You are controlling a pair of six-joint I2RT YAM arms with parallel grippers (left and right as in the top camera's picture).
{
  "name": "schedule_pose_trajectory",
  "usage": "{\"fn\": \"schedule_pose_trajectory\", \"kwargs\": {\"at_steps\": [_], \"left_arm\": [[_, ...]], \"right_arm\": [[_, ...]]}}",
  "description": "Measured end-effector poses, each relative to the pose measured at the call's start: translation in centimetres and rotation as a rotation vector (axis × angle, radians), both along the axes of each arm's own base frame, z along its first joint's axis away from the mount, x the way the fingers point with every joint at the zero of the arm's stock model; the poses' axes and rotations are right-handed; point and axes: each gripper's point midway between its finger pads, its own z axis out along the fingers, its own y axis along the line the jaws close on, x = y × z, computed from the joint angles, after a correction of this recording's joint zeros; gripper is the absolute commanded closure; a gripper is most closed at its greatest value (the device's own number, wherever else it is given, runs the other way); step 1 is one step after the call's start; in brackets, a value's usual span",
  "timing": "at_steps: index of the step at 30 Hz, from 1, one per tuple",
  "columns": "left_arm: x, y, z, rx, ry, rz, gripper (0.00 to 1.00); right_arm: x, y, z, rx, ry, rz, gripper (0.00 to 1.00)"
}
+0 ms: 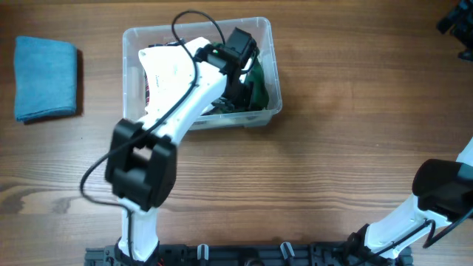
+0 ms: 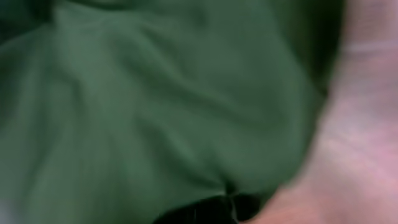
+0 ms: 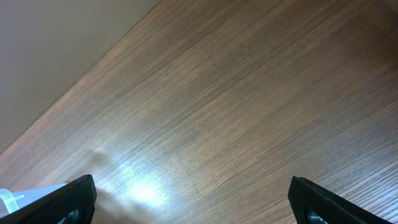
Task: Pack container
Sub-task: 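Press the green shirt down into the container with the left gripper, then move the left gripper to the blue denim garment at left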
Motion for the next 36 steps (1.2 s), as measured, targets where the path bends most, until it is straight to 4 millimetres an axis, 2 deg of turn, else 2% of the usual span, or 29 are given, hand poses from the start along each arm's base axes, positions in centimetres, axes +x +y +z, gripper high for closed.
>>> {"fn": "schedule_pose_trajectory", "kwargs": {"at_steps": [4,10,13,14,15,16,18,21,24,26,28,31,32,36], "left_arm": [[0.8,0.1,-2.2,0.007,0.016,0.012,0.96],[1.2,0.5,-2.3,-0.008,0.022,0.04,0.96],[0.9,0.7,-1.7,-0.007,0.033,0.046,0.94],[0.9,0.8,-1.3,-0.008,0.031,0.047,0.89],[1.0,0.8,-0.4,-0.012,0.023,0.05,0.72],[1.3,0.8,0.7,-0.02,0.003,0.055,0.64],[2.2,0.7,3.5,-0.05,-0.061,0.06,0.41],[2.7,0.9,8.5,-0.107,-0.164,0.075,0.19],[2.5,1.7,12.8,-0.151,-0.246,0.088,0.03],[2.3,2.8,14.5,-0.16,-0.275,0.102,0.0],[2.4,5.0,15.6,-0.154,-0.283,0.139,0.0],[3.5,9.5,16.4,-0.141,-0.298,0.239,0.0],[4.3,12.5,16.8,-0.132,-0.314,0.305,0.0],[5.8,20.4,17.0,-0.099,-0.345,0.469,0.0]], "right_arm": [[0.0,0.0,0.0,0.0,0.0,0.0,0.0],[0.0,0.0,0.0,0.0,0.0,0.0,0.0],[0.0,0.0,0.0,0.0,0.0,0.0,0.0],[0.0,0.0,0.0,0.0,0.0,0.0,0.0],[0.0,0.0,0.0,0.0,0.0,0.0,0.0],[0.0,0.0,0.0,0.0,0.0,0.0,0.0],[0.0,0.0,0.0,0.0,0.0,0.0,0.0],[0.0,0.0,0.0,0.0,-0.001,0.0,0.0],[0.0,0.0,0.0,0.0,-0.001,0.0,0.0],[0.0,0.0,0.0,0.0,0.0,0.0,0.0],[0.0,0.0,0.0,0.0,0.0,0.0,0.0],[0.0,0.0,0.0,0.0,0.0,0.0,0.0],[0.0,0.0,0.0,0.0,-0.001,0.0,0.0],[0.0,0.0,0.0,0.0,0.0,0.0,0.0]]}}
